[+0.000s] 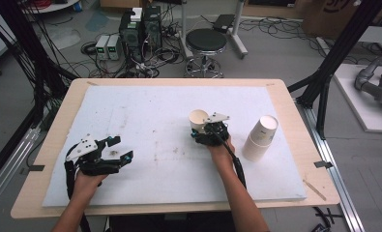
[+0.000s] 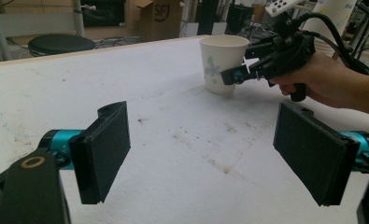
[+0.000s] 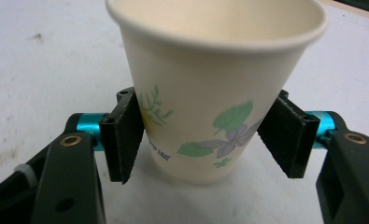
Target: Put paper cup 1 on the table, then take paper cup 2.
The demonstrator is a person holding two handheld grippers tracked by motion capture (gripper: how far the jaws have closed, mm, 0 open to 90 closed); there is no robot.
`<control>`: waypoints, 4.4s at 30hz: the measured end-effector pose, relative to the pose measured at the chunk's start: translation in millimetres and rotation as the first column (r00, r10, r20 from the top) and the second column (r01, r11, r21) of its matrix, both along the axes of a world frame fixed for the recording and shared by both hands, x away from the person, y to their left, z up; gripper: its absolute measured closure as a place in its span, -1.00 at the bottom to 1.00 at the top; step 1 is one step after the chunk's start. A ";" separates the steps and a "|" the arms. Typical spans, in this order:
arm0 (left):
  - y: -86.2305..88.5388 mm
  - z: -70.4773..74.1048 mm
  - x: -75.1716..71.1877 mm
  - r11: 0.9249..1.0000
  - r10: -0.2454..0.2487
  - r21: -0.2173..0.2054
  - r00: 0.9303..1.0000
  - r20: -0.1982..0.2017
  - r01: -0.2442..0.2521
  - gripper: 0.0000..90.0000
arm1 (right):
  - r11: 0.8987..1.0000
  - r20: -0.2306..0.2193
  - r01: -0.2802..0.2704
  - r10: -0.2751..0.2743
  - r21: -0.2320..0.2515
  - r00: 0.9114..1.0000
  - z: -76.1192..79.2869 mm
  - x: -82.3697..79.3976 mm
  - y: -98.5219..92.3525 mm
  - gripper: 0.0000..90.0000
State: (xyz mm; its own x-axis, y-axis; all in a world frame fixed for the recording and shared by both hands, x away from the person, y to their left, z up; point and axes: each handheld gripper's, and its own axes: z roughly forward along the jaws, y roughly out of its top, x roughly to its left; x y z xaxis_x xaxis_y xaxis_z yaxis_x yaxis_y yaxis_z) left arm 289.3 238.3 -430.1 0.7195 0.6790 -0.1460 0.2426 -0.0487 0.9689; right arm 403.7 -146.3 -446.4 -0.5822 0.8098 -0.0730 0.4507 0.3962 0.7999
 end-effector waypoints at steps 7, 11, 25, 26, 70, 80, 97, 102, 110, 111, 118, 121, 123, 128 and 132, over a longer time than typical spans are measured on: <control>-0.2 -0.9 1.2 1.000 -0.001 0.003 1.000 -0.010 0.001 -0.58 | 1.000 -0.027 0.011 -0.011 -0.002 1.000 -3.7 -5.1 -6.6 -0.23; -0.2 -0.8 1.3 1.000 -0.005 0.001 1.000 -0.011 0.005 -0.58 | 1.000 -0.030 0.009 -0.009 -0.005 0.999 -3.9 -6.2 -6.0 -0.28; 2.0 0.1 0.9 0.998 0.001 -0.065 1.000 -0.017 -0.002 -0.64 | 0.998 -0.009 -0.042 0.042 0.053 0.999 9.2 -46.0 -25.7 -0.50; 1.7 0.0 0.9 0.998 0.004 -0.070 1.000 -0.020 -0.005 -0.64 | 0.997 0.004 -0.052 0.052 0.064 0.999 11.6 -51.6 -28.2 -0.50; -7.5 4.7 -7.5 0.997 -0.015 -0.071 0.997 0.073 0.020 -0.66 | 0.946 0.184 -0.256 0.220 0.200 0.958 52.7 -138.9 -98.1 -0.55; -5.0 4.3 -10.3 0.998 -0.003 -0.066 0.998 0.064 0.008 -0.66 | 0.954 0.173 -0.232 0.200 0.191 0.964 55.3 -153.7 -119.4 -0.55; -9.5 2.9 -8.4 0.998 -0.017 -0.063 0.998 0.056 0.021 -0.66 | 0.963 0.187 -0.130 0.086 0.235 0.979 66.6 -165.5 -157.8 -0.55; -10.0 2.1 -7.5 0.998 -0.018 -0.064 0.998 0.054 0.021 -0.66 | 0.969 0.198 -0.092 0.046 0.230 0.979 75.5 -164.2 -166.2 -0.55; -10.6 1.6 -6.6 0.998 -0.022 -0.065 0.998 0.051 0.026 -0.66 | 0.975 0.205 -0.013 -0.033 0.220 0.978 84.7 -157.2 -183.4 -0.55; -10.5 1.5 -6.5 0.998 -0.023 -0.065 0.998 0.050 0.026 -0.66 | 0.976 0.208 -0.004 -0.043 0.219 0.977 85.5 -155.5 -185.4 -0.55; -11.9 0.6 -5.5 0.997 -0.028 -0.064 0.999 0.043 0.031 -0.66 | 0.976 0.185 0.056 -0.096 0.211 0.978 89.3 -135.3 -193.4 -0.55; -11.9 0.6 -5.2 0.997 -0.030 -0.063 0.999 0.043 0.033 -0.66 | 0.973 0.172 0.069 -0.108 0.219 0.979 89.9 -124.8 -195.7 -0.55; -11.8 0.4 -4.9 0.997 -0.029 -0.066 0.999 0.040 0.031 -0.66 | 0.972 0.163 0.070 -0.109 0.225 0.981 91.3 -119.1 -195.4 -0.55; -12.4 0.0 -4.3 0.998 -0.031 -0.061 0.999 0.042 0.033 -0.66 | 0.978 0.143 0.056 -0.086 0.201 0.986 95.5 -98.8 -187.2 -0.55; -12.3 0.1 -4.2 0.998 -0.031 -0.061 0.999 0.042 0.034 -0.66 | 0.979 0.131 0.057 -0.083 0.196 0.988 97.0 -89.1 -183.7 -0.55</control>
